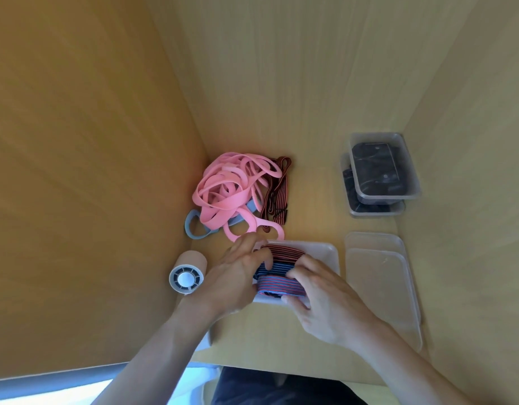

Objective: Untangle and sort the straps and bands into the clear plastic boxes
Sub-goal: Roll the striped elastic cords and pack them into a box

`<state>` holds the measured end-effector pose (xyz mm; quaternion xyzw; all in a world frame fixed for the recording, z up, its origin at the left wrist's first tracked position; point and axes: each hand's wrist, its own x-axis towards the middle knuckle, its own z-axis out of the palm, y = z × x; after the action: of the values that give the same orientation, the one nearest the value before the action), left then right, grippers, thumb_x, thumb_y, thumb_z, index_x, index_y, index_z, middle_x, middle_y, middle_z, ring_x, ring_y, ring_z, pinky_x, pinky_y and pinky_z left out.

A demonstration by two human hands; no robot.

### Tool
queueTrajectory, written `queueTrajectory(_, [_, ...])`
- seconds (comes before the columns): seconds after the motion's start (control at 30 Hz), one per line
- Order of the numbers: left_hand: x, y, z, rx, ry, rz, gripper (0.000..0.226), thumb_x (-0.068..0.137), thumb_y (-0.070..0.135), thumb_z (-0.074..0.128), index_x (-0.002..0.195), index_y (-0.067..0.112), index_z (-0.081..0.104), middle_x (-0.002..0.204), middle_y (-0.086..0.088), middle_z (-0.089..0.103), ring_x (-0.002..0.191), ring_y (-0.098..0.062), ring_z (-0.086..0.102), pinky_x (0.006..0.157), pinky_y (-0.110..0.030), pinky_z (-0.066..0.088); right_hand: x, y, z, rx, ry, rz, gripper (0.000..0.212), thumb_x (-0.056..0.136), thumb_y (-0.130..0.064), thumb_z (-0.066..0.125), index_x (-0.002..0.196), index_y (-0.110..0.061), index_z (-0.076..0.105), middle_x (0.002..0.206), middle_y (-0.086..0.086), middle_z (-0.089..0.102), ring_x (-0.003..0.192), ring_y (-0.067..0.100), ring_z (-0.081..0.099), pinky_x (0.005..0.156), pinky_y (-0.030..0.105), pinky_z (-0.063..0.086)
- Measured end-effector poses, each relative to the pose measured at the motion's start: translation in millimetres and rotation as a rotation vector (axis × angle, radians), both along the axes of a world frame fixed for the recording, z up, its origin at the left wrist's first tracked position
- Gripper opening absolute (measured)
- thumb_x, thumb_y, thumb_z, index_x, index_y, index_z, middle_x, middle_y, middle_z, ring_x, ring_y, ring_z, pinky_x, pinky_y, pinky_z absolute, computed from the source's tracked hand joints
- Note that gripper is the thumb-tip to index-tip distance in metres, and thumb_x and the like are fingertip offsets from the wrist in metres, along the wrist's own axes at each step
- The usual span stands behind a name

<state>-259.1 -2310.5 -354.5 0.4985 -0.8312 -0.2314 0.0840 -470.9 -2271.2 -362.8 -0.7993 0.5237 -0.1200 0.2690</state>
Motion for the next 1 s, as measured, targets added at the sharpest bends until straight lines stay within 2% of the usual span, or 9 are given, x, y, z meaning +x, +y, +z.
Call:
queueTrajectory(0.1, [0, -3, 0, 0.008, -0.010, 0.037, 0.036, 0.077, 0.011, 0.072, 0.099, 0.030, 0.050, 0.153, 0.020, 0.019, 0.135, -0.002, 0.025, 0.083, -0.024, 0.044, 4, -2, 1, -0.007, 0.069, 0.004, 0.037, 0.094, -0.054, 0.055, 0.118, -0.026, 0.056, 0.116, -0.013, 0.046, 0.109, 0.009, 0.048, 0.089, 0.027, 0.044])
queueTrajectory(0.17, [-2, -8, -2, -0.030, -0.040, 0.021, 0.037, 0.074, 0.005, 0.068, 0.097, 0.027, 0.049, 0.154, 0.015, 0.026, 0.134, -0.010, 0.028, 0.083, -0.029, 0.047, 6, -2, 3, -0.022, 0.066, 0.012, 0.036, 0.095, -0.051, 0.056, 0.124, -0.031, 0.051, 0.117, -0.014, 0.048, 0.111, 0.012, 0.051, 0.088, 0.028, 0.045])
queueTrajectory(0.23, [-4, -14, -5, -0.067, -0.064, -0.019, 0.036, 0.070, 0.000, 0.065, 0.094, 0.024, 0.050, 0.146, 0.011, 0.042, 0.125, -0.019, 0.036, 0.081, -0.034, 0.048, 7, -2, 6, -0.040, 0.068, 0.013, 0.033, 0.097, -0.049, 0.052, 0.126, -0.034, 0.050, 0.117, -0.014, 0.050, 0.111, 0.012, 0.052, 0.086, 0.028, 0.044])
queueTrajectory(0.27, [-5, -16, -6, -0.087, -0.080, -0.032, 0.035, 0.070, 0.000, 0.064, 0.093, 0.023, 0.051, 0.141, 0.011, 0.047, 0.120, -0.021, 0.038, 0.078, -0.031, 0.046, 6, -2, 7, -0.044, 0.072, 0.009, 0.030, 0.099, -0.048, 0.050, 0.126, -0.033, 0.051, 0.117, -0.014, 0.050, 0.111, 0.012, 0.052, 0.085, 0.028, 0.043])
queueTrajectory(0.33, [-5, -19, -9, -0.131, -0.099, -0.048, 0.032, 0.070, 0.002, 0.066, 0.091, 0.023, 0.052, 0.136, 0.010, 0.051, 0.113, -0.021, 0.039, 0.073, -0.027, 0.041, 7, -4, 9, -0.047, 0.085, 0.007, 0.027, 0.101, -0.046, 0.047, 0.123, -0.032, 0.053, 0.117, -0.013, 0.049, 0.110, 0.012, 0.052, 0.083, 0.028, 0.043])
queueTrajectory(0.57, [3, -22, -14, -0.188, -0.104, -0.057, 0.034, 0.065, 0.016, 0.078, 0.084, 0.025, 0.051, 0.125, 0.009, 0.062, 0.106, -0.021, 0.045, 0.075, -0.037, 0.052, 11, -4, 5, -0.079, 0.141, 0.087, 0.019, 0.103, -0.039, 0.042, 0.110, -0.026, 0.055, 0.110, -0.010, 0.043, 0.101, 0.016, 0.049, 0.076, 0.031, 0.045])
queueTrajectory(0.8, [3, -24, -13, -0.229, -0.116, -0.027, 0.034, 0.064, 0.025, 0.080, 0.084, 0.024, 0.053, 0.099, 0.012, 0.064, 0.090, -0.019, 0.046, 0.065, -0.038, 0.049, 18, -9, 9, -0.058, 0.229, 0.118, 0.020, 0.104, -0.039, 0.042, 0.106, -0.023, 0.056, 0.113, -0.007, 0.042, 0.107, 0.017, 0.046, 0.080, 0.034, 0.046])
queueTrajectory(1.0, [0, -27, -7, -0.070, -0.066, -0.028, 0.032, 0.070, 0.014, 0.074, 0.083, 0.027, 0.047, 0.106, 0.010, 0.062, 0.099, -0.014, 0.040, 0.075, -0.040, 0.047, 26, -11, 13, -0.064, 0.241, 0.080, 0.016, 0.101, -0.034, 0.050, 0.100, -0.021, 0.059, 0.109, -0.007, 0.050, 0.107, 0.017, 0.052, 0.075, 0.031, 0.039])
